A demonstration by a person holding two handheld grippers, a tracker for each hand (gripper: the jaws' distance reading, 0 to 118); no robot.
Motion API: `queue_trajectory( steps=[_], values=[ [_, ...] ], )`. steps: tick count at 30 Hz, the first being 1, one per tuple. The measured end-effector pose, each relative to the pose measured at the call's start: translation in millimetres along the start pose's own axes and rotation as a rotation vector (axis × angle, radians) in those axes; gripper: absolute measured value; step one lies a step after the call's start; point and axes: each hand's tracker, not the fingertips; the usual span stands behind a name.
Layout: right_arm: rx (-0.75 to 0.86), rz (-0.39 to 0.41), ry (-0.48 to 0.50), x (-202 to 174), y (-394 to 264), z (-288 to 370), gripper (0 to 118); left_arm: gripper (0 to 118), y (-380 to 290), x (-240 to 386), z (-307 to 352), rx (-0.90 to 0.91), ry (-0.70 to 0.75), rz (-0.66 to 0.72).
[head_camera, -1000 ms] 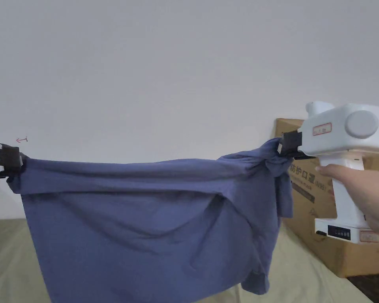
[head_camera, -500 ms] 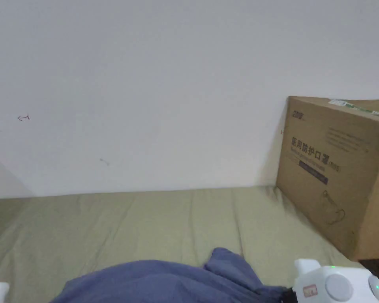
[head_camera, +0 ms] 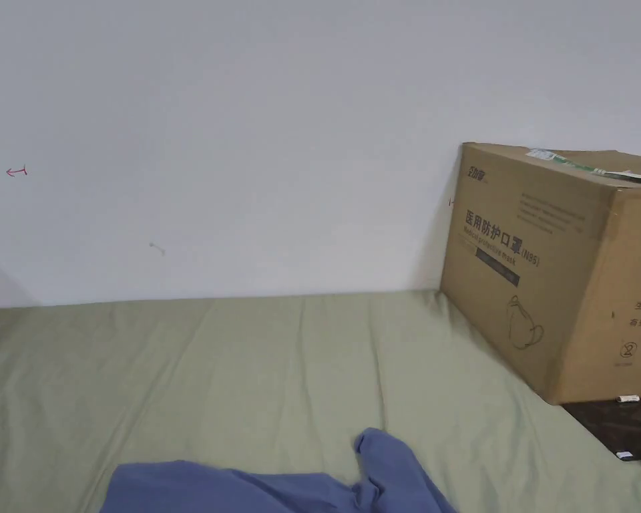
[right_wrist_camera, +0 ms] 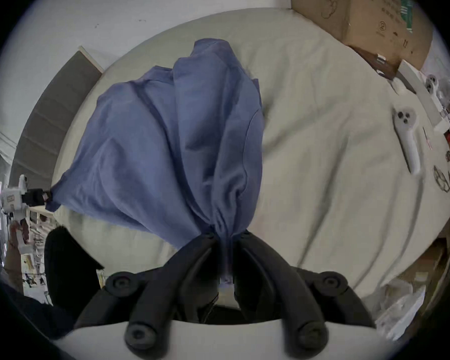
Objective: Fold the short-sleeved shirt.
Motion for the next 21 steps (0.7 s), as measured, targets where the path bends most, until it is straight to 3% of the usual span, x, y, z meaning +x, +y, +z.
queue_trajectory(
  steps=[6,7,8,9,10,14,17,21],
  values=[
    [-0.014,-0.005,-0.024,-9.5,-23.9,3.1,9,3,0.6,16.3,11.7,0.018,-0.004,-0.077],
    [-0.001,-0.017,-0.041,-12.5,-23.5,3.0,21,15,2.7,18.5,10.7,0.024,0.002,-0.083],
    [0.015,-0.039,-0.062,-13.7,-23.0,2.6,43,38,5.5,19.8,10.7,0.027,0.003,-0.083],
    [0.028,-0.056,-0.077,-16.0,-22.2,4.3,75,72,7.8,20.4,11.7,0.039,-0.003,-0.082],
    [0.039,-0.068,-0.093,-17.5,-21.0,6.1,88,100,10.0,21.1,12.2,0.047,-0.019,-0.08],
    [0.084,-0.043,-0.089,-28.3,-11.9,22.2,88,102,13.6,37.3,22.9,0.116,-0.085,-0.094],
    [0.205,0.018,-0.131,-46.4,-2.4,44.6,89,102,20.3,50.6,34.5,0.212,-0.105,-0.12],
    [0.382,0.036,-0.094,-75.1,14.4,74.8,89,102,26.1,79.7,48.6,0.352,-0.11,-0.159]
  ],
)
